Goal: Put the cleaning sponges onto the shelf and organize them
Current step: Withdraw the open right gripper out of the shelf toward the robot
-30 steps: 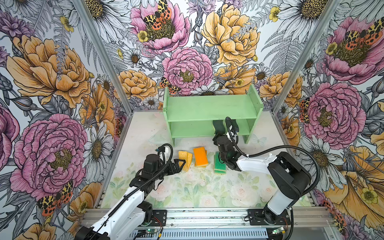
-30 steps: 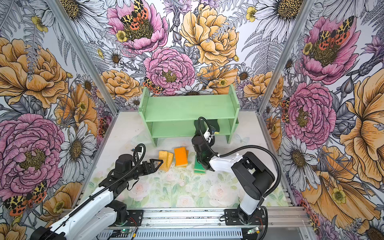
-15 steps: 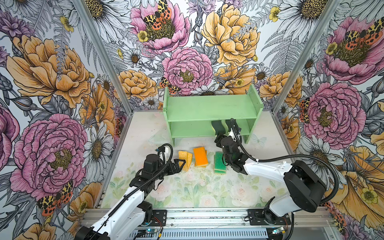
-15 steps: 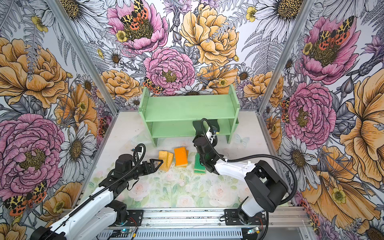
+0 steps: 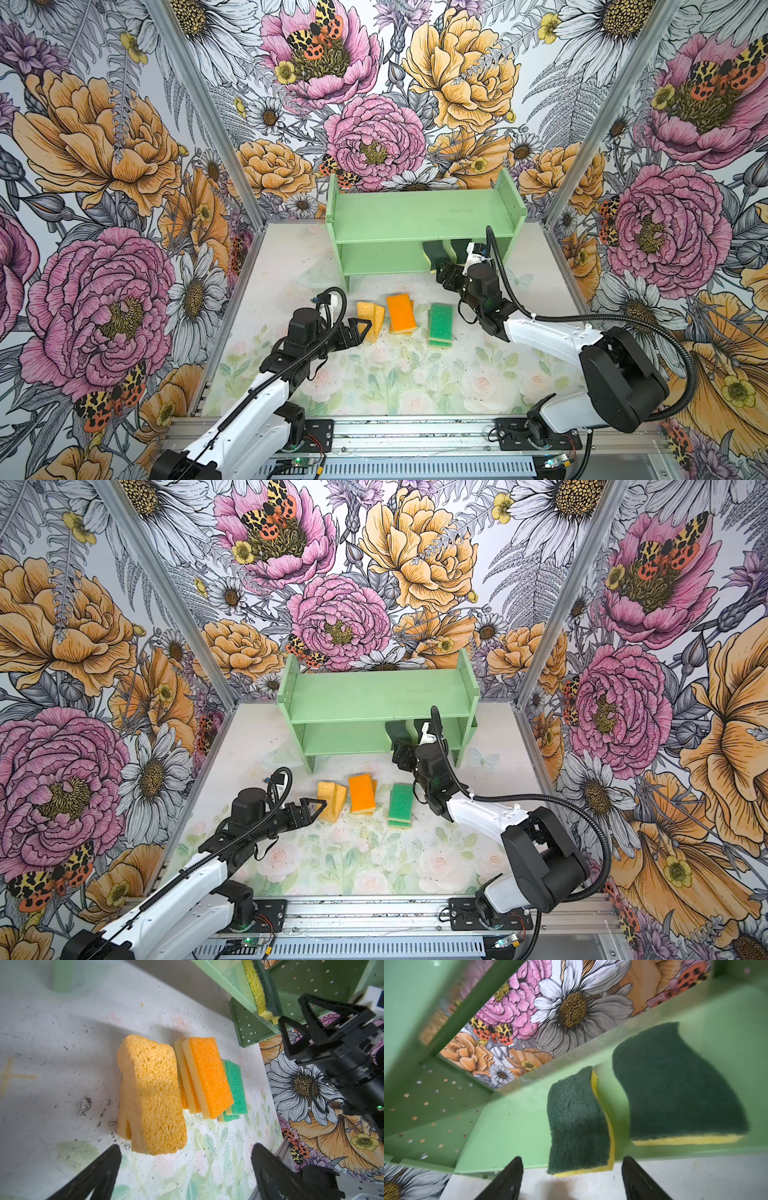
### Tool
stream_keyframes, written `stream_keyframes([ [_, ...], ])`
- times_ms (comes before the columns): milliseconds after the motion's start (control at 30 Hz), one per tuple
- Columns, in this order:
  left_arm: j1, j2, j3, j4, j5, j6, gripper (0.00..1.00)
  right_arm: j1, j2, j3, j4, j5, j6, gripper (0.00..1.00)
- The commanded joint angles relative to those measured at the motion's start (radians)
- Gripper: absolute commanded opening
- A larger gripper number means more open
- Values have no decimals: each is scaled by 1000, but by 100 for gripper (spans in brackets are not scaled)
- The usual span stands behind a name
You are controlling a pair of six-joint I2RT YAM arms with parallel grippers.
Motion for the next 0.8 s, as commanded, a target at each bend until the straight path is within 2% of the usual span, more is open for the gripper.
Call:
stream_keyframes([
  [0,7,-8,-15,20,20,11,99,-4,31,-16,69,-158,-14,75],
  [767,7,-5,-15,17,12,12,99,-4,88,-29,195,-164,3,73],
])
